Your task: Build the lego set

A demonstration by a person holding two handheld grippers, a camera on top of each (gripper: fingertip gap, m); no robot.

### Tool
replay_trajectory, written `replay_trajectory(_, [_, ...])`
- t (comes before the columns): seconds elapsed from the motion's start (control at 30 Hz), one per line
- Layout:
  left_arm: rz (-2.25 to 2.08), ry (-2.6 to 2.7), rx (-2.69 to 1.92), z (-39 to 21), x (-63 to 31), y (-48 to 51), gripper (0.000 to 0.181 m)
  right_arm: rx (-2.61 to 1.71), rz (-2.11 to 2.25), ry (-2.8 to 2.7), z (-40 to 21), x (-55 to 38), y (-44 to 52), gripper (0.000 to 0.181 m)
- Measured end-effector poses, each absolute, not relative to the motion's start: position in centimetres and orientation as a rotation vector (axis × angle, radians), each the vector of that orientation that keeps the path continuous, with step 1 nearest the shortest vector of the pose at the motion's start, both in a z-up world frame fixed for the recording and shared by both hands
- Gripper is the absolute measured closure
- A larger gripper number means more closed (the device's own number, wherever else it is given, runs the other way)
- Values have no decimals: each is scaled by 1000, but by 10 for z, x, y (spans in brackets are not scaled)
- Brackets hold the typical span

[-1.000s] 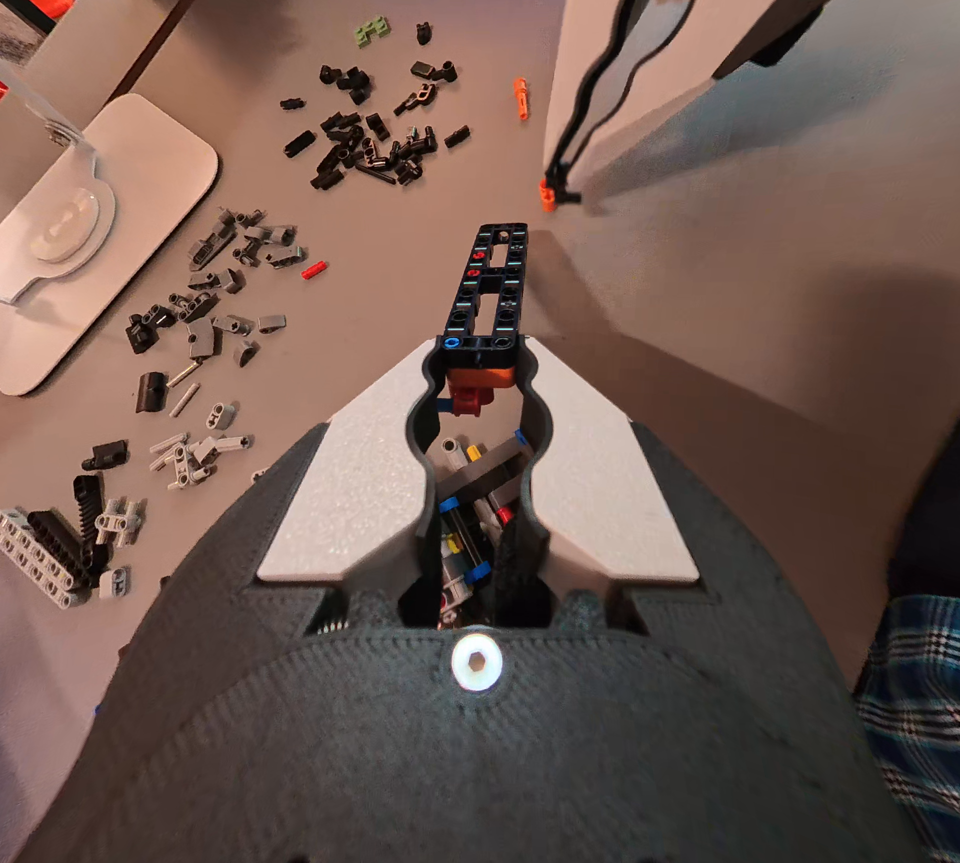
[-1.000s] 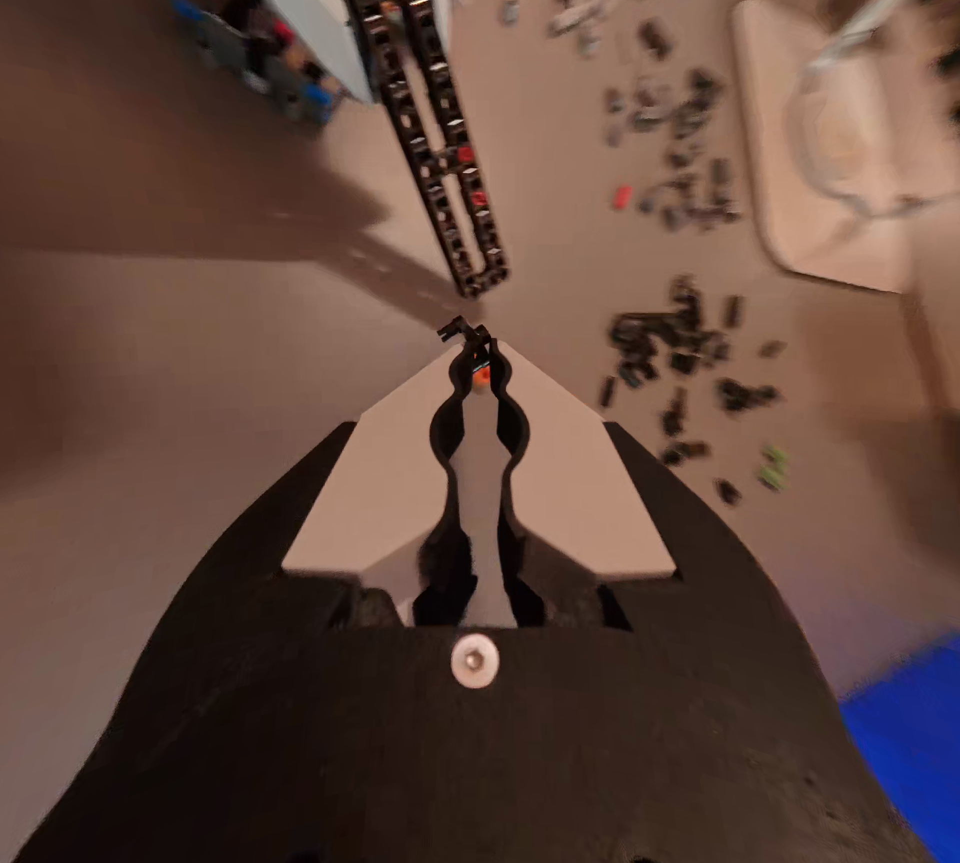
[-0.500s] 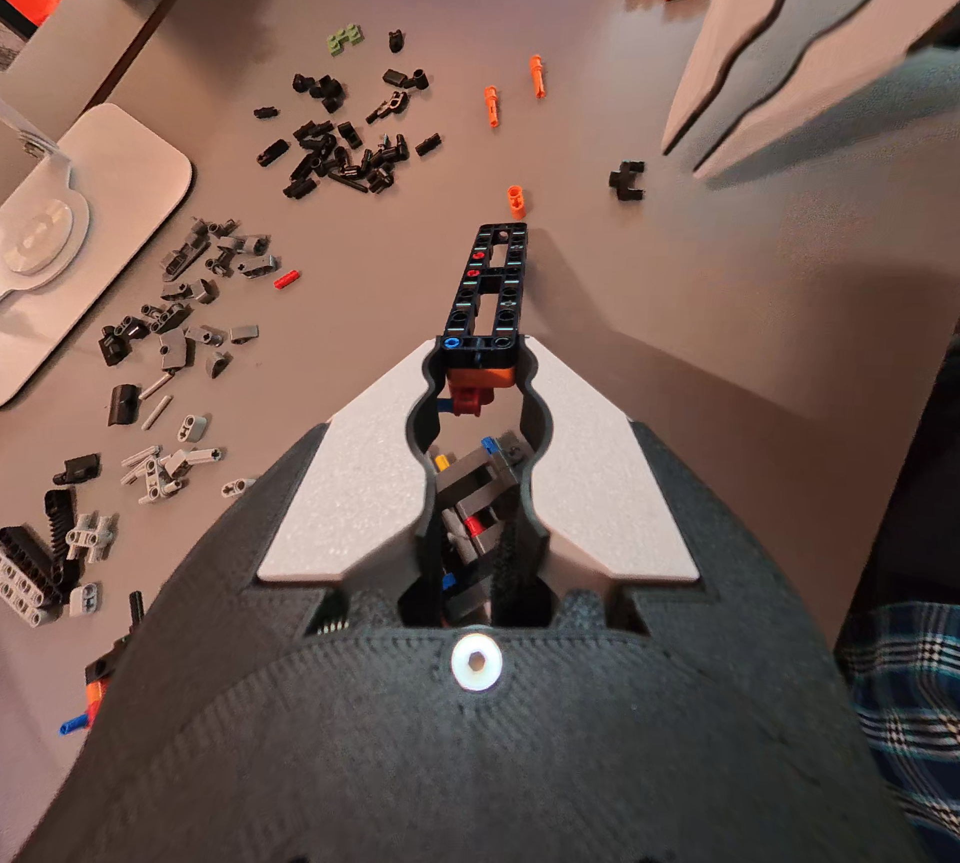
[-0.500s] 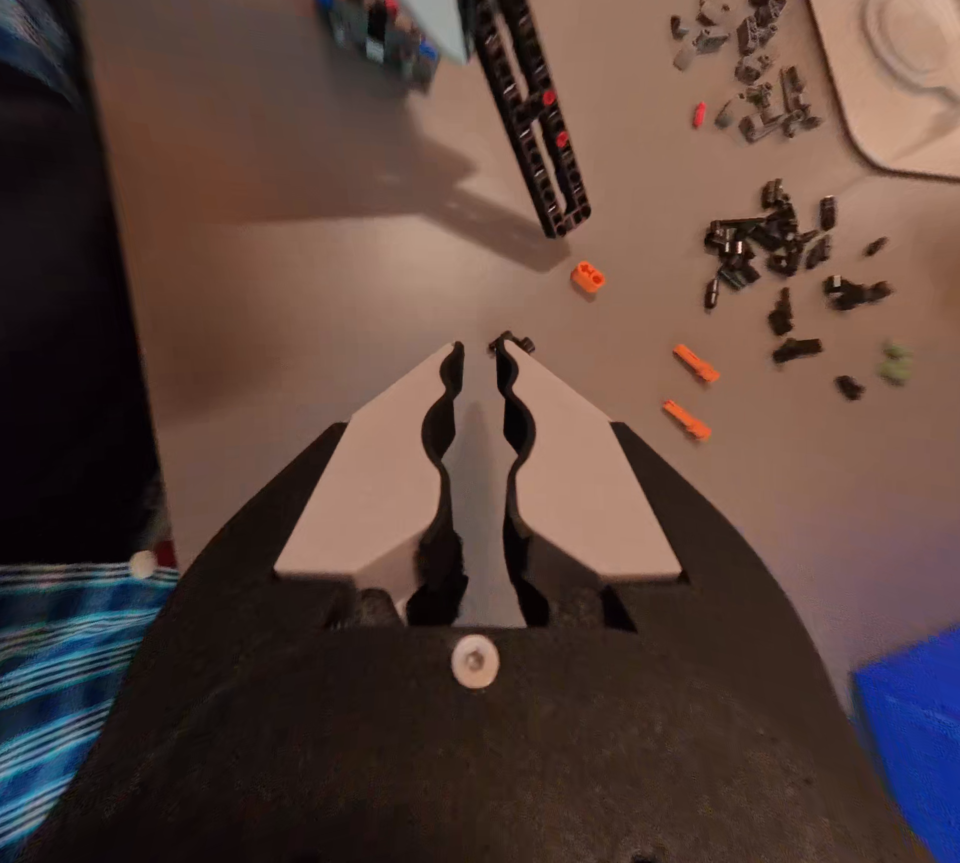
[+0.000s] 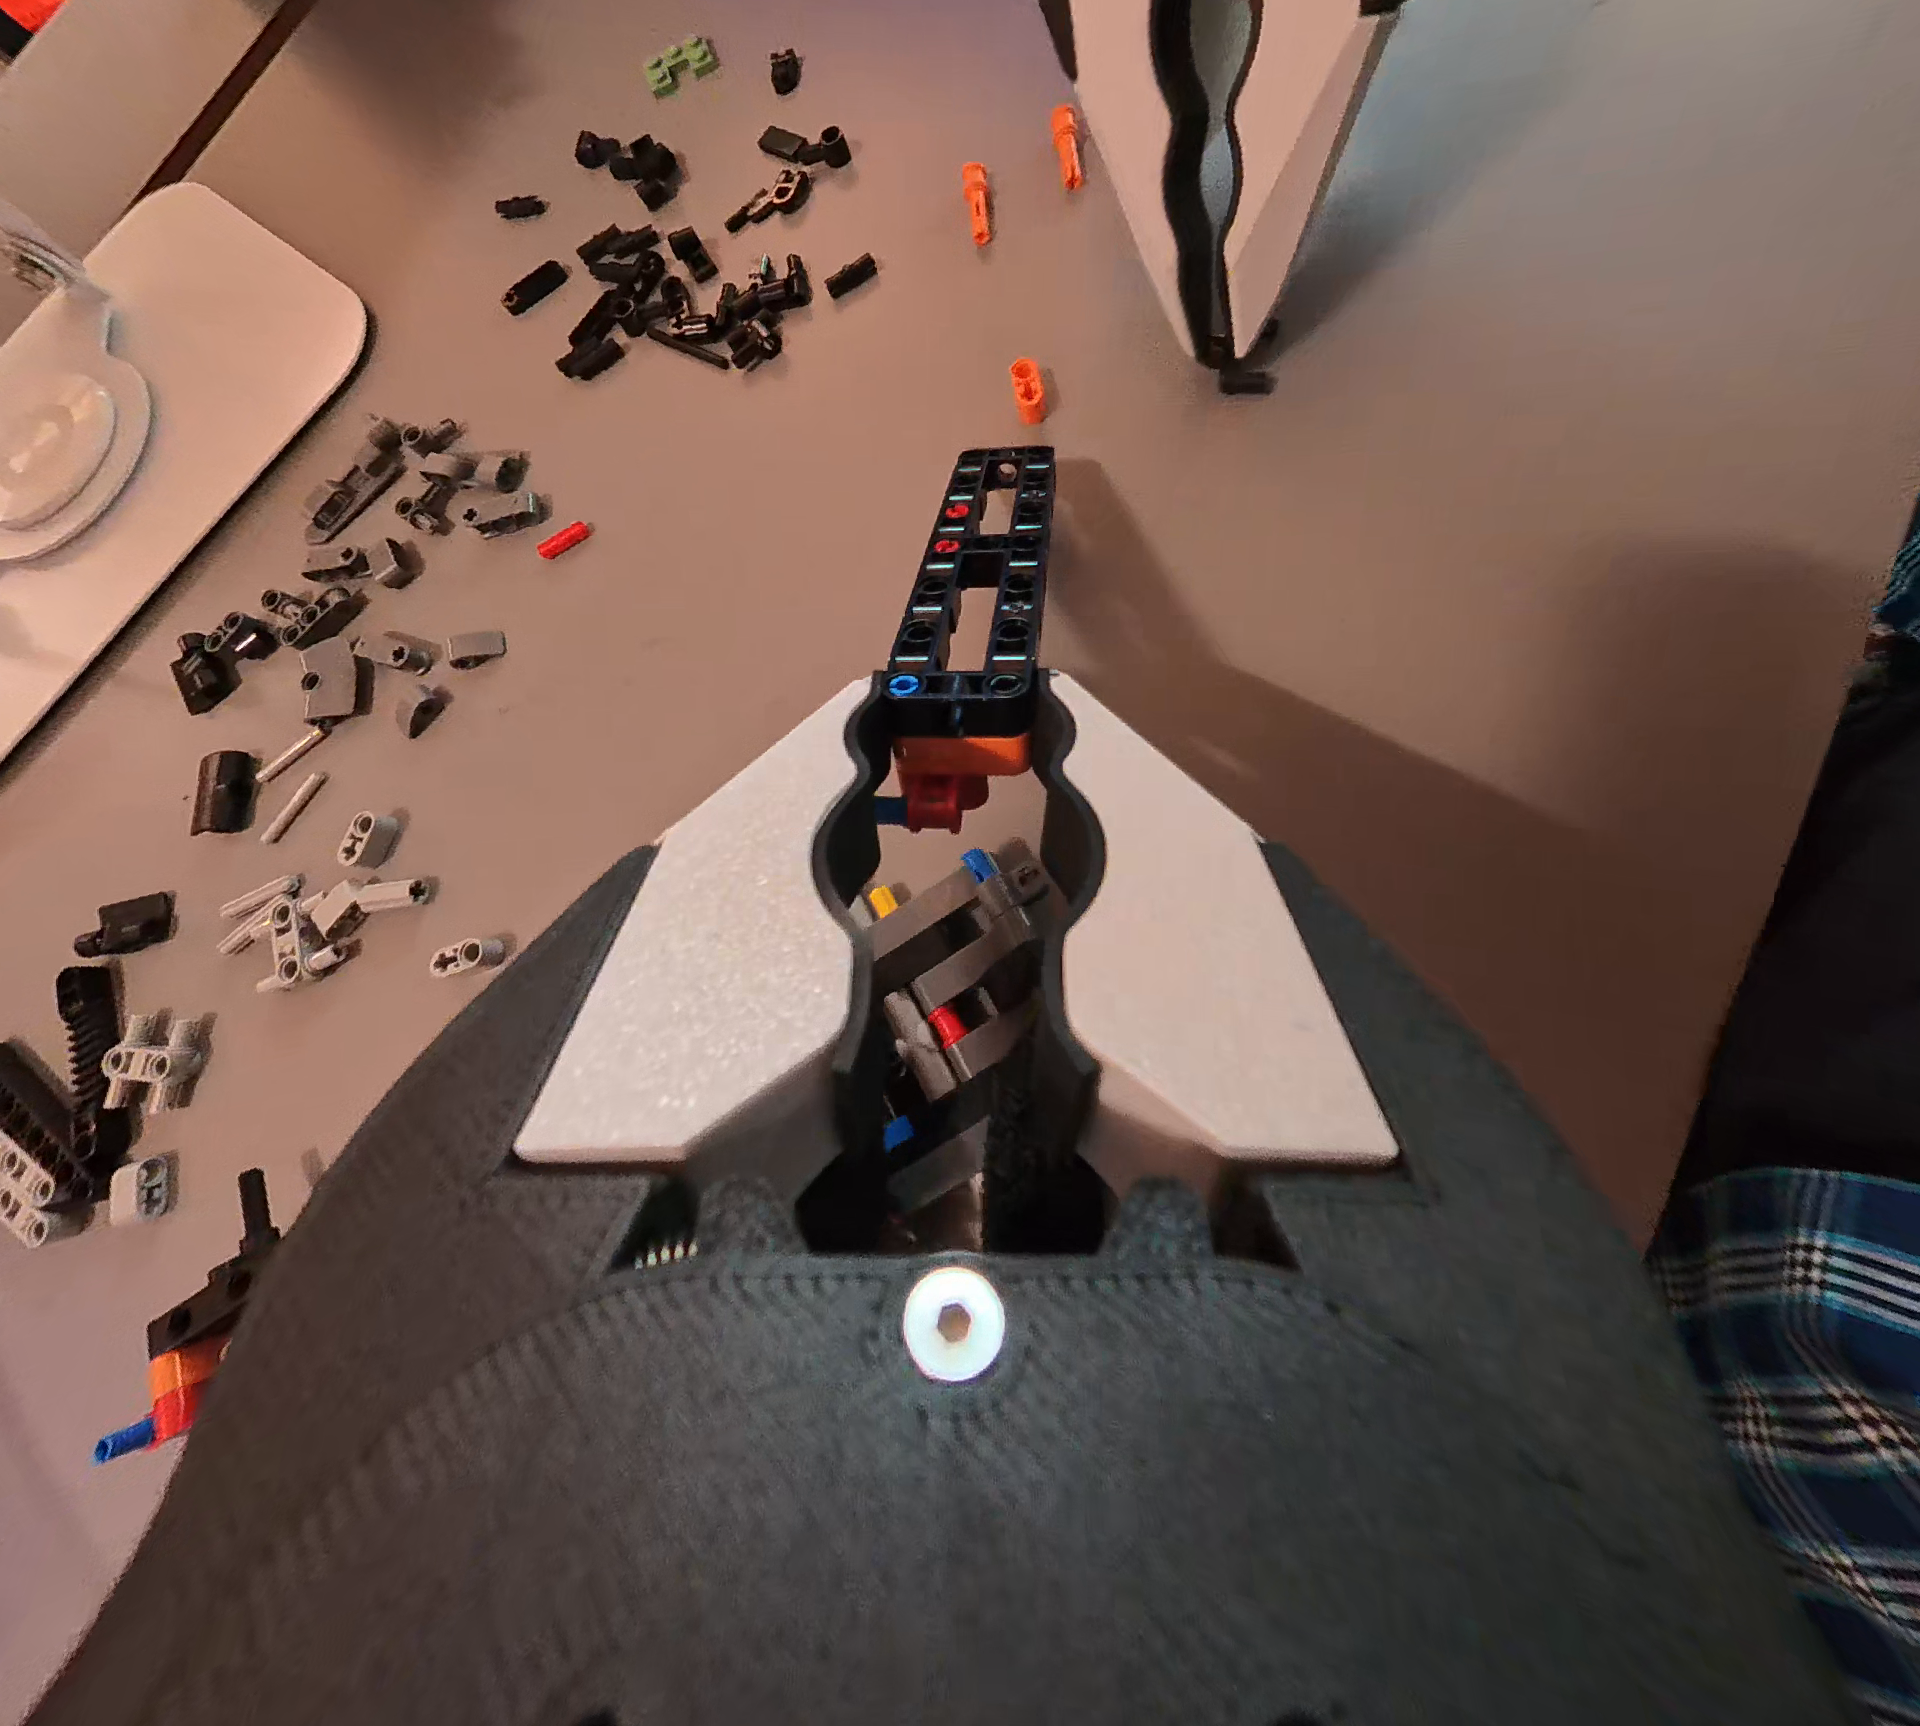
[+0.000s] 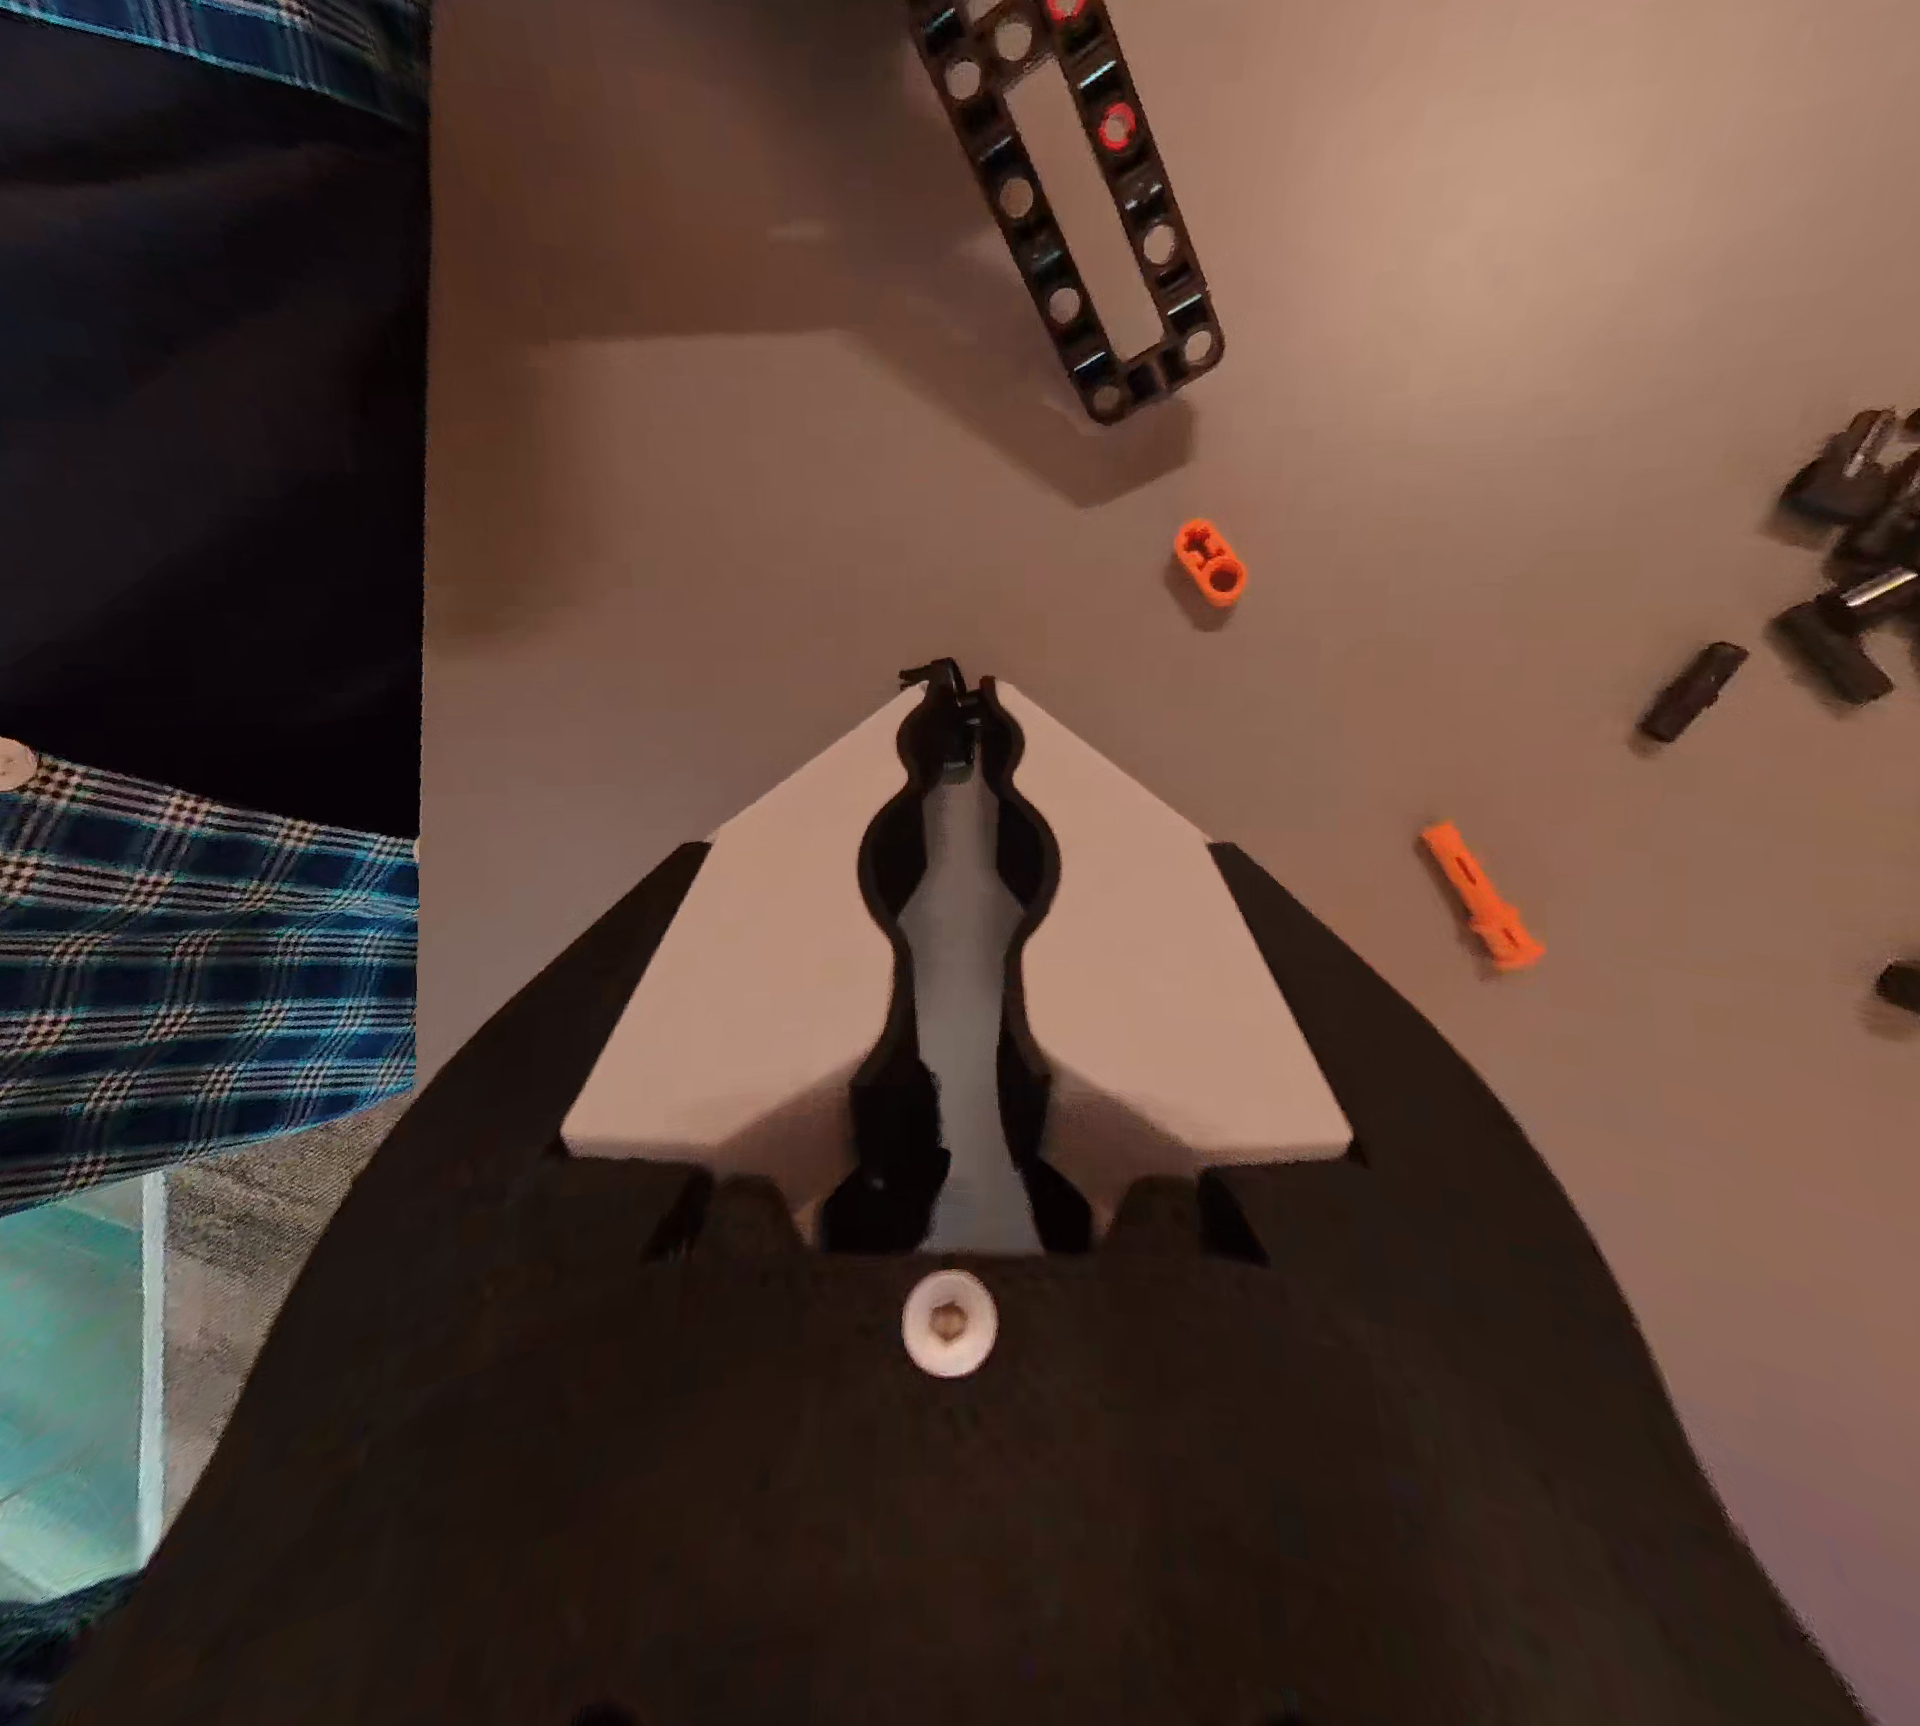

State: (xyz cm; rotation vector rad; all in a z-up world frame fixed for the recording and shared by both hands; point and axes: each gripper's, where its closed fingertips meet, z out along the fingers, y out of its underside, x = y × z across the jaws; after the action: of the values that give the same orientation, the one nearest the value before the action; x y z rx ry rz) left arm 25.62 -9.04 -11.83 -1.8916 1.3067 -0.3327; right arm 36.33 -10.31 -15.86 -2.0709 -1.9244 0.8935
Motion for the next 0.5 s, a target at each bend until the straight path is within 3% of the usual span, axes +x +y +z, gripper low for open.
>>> replay_trajectory(0.5, [-366, 1312, -1903, -125, 270, -92, 155, -1877, 466, -1694, -147, 372, -98, 181])
